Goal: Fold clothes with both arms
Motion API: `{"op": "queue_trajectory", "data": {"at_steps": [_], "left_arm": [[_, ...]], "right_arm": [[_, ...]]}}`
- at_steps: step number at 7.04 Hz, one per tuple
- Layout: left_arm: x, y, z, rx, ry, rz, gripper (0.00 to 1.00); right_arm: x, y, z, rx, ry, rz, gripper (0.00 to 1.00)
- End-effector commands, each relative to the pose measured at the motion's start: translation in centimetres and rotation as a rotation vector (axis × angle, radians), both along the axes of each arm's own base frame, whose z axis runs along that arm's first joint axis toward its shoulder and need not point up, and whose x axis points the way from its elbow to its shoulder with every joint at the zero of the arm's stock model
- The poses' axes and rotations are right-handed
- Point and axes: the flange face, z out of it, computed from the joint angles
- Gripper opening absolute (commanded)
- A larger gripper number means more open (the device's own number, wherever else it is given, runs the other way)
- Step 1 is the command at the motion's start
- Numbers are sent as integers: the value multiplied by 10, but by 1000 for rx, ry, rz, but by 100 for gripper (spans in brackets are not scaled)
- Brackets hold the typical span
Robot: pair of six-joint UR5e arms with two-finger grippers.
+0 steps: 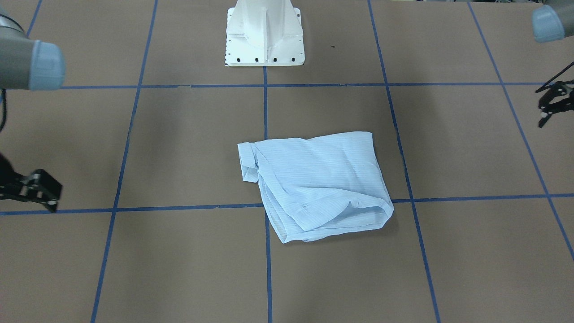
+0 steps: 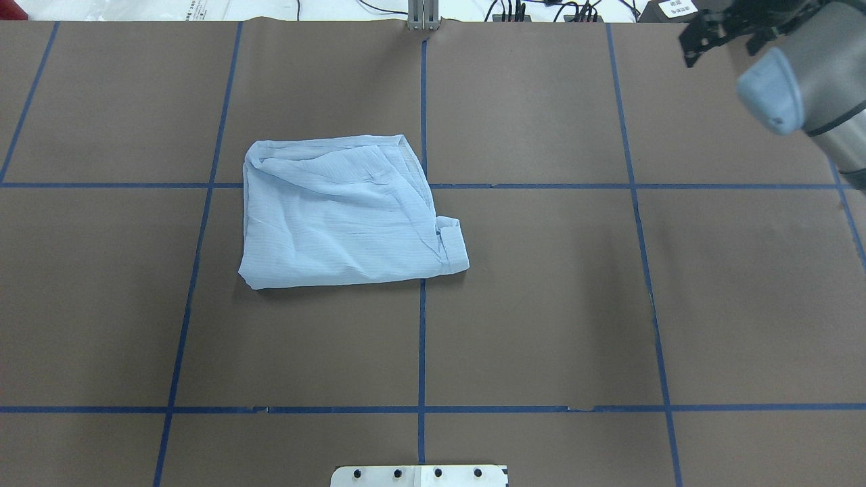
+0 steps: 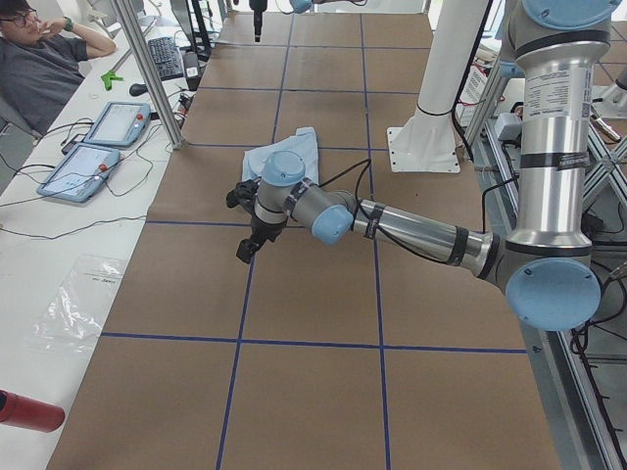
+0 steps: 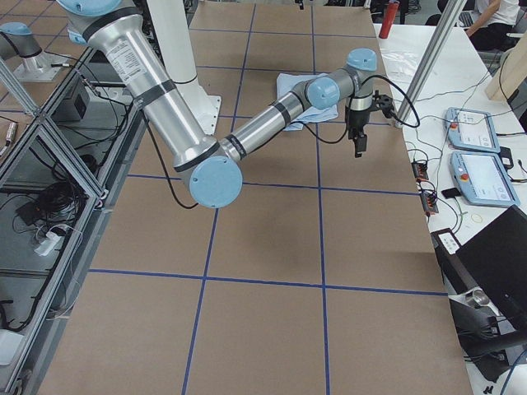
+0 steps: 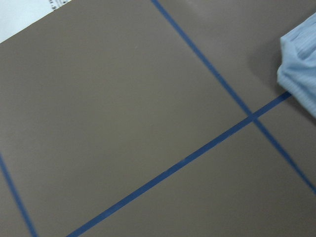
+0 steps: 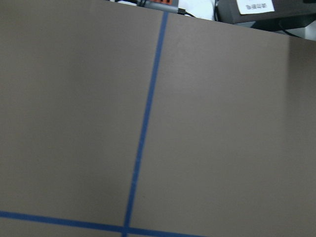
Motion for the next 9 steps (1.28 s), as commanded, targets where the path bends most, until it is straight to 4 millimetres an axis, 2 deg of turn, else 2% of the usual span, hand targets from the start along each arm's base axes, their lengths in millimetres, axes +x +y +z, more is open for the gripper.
{"op": "queue_trajectory", "data": {"at_steps": [1, 2, 3, 4, 5, 6, 7, 9], "left_arm": [[-70, 13, 48, -158, -68, -9, 100], [-88, 22, 59, -232, -66, -39, 100], [-94, 29, 93, -357, -24, -55, 100], [-96, 35, 109, -446, 84, -67, 100], [-95, 47, 120, -472, 101, -68, 100], [-93, 49, 116, -483, 122, -81, 100], [-89, 51, 116, -502, 189, -78, 100], [-89, 52, 111, -502, 192, -95, 100]], "right_arm": [[114, 29, 95, -39, -40, -119, 100], [139, 63, 156, -101, -62, -125, 100], [147, 107, 216, -186, -46, -128, 100], [165, 137, 247, -203, -52, -99, 100], [173, 173, 268, -173, -57, -87, 100], [182, 198, 287, -167, -61, -70, 100], [190, 211, 298, -187, -62, -56, 100], [192, 218, 305, -202, -59, -51, 100]]}}
